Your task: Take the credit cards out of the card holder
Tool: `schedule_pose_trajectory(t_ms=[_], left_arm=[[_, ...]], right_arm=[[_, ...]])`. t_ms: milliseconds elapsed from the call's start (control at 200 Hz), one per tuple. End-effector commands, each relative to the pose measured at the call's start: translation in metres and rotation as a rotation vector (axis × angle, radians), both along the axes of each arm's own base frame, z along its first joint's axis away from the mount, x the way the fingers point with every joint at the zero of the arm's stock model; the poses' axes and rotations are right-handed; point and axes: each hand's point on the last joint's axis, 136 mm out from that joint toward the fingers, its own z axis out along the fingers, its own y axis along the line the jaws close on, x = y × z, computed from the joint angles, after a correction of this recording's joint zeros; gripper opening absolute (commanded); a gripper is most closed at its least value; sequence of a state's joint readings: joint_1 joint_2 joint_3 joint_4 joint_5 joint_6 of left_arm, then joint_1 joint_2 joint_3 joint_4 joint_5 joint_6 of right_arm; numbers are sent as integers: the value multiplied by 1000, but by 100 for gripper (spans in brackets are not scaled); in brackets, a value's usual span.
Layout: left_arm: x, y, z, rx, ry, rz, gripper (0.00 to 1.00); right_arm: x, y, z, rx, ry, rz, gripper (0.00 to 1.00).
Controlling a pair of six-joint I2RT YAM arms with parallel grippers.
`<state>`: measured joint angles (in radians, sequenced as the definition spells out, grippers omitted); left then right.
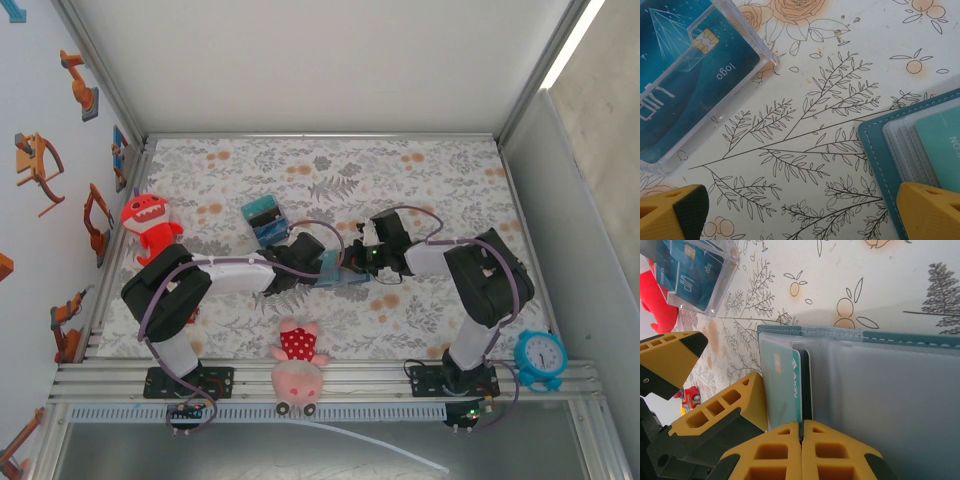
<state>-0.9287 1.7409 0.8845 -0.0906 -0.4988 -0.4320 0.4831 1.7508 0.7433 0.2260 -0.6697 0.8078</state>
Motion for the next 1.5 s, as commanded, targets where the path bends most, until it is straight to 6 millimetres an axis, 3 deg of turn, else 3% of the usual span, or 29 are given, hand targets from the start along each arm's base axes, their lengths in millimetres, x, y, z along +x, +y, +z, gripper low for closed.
schedule_pose_trajectory(t_ms=[0, 361, 706, 1167, 1492], left_arm=[[-3, 5, -6, 46, 23, 4, 97], [-3, 7, -7, 59, 19, 7, 97], [1, 5, -1, 66, -2, -6, 97], [13, -31, 46, -72, -89, -90, 97], [13, -53, 22, -56, -41, -139, 97]], right_arm=[[2, -5, 8, 4, -33, -8, 0], [5, -28, 3, -140, -44, -9, 0], [9, -34, 9, -181, -59, 4, 0], [12, -30, 20, -154, -73, 7, 0], [12, -31, 20, -155, -75, 3, 0]])
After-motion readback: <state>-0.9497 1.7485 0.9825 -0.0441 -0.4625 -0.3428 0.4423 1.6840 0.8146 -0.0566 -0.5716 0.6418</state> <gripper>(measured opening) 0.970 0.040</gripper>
